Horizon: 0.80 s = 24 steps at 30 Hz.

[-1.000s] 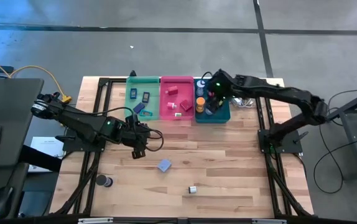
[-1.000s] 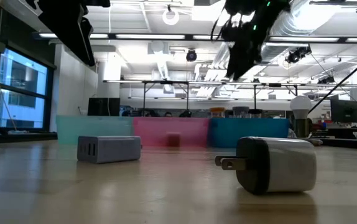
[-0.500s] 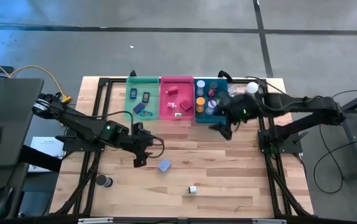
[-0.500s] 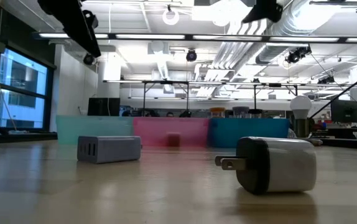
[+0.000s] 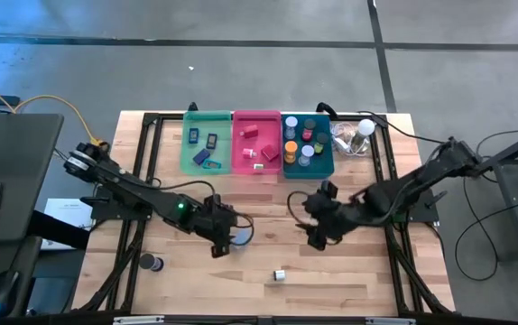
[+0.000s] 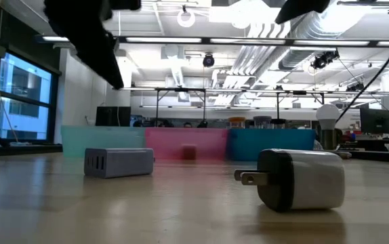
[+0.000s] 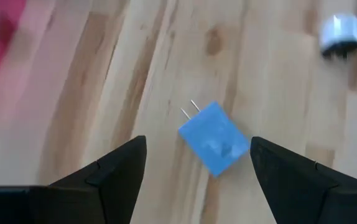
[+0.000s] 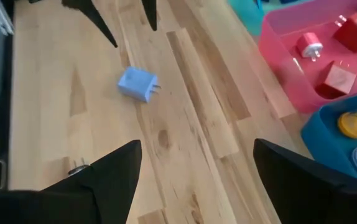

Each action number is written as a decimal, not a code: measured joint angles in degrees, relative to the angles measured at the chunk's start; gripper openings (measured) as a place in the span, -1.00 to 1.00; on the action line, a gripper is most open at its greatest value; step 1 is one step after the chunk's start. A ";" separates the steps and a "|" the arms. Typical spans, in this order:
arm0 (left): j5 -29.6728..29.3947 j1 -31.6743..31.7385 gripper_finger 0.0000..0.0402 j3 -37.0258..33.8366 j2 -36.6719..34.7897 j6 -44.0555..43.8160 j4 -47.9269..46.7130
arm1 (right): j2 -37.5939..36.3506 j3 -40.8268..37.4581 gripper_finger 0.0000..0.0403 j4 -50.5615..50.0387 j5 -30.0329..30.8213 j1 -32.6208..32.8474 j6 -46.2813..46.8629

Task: Pick & Place Office items
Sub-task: Put the light blue adapter into the red bin

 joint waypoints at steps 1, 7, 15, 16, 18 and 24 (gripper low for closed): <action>0.00 0.21 0.40 0.00 0.66 -2.81 0.22 | 0.85 -0.03 0.48 -0.01 1.18 0.89 0.91; 0.52 0.23 0.40 0.00 3.73 -21.68 0.52 | 4.53 -0.03 0.48 0.00 6.50 4.22 3.82; 1.73 -0.85 0.40 0.04 6.43 -34.38 1.92 | 5.17 -0.05 0.48 -0.19 7.90 6.30 3.82; 2.06 -1.20 0.40 0.04 6.99 -35.21 2.18 | 5.17 -0.05 0.48 -0.17 7.90 6.55 3.79; 2.44 -1.68 0.40 0.04 8.16 -35.96 3.05 | 5.15 -0.03 0.48 -0.17 7.92 7.09 3.77; 2.47 -1.85 0.40 0.04 11.11 -36.16 6.40 | 5.15 -0.05 0.48 -0.44 7.88 8.81 3.69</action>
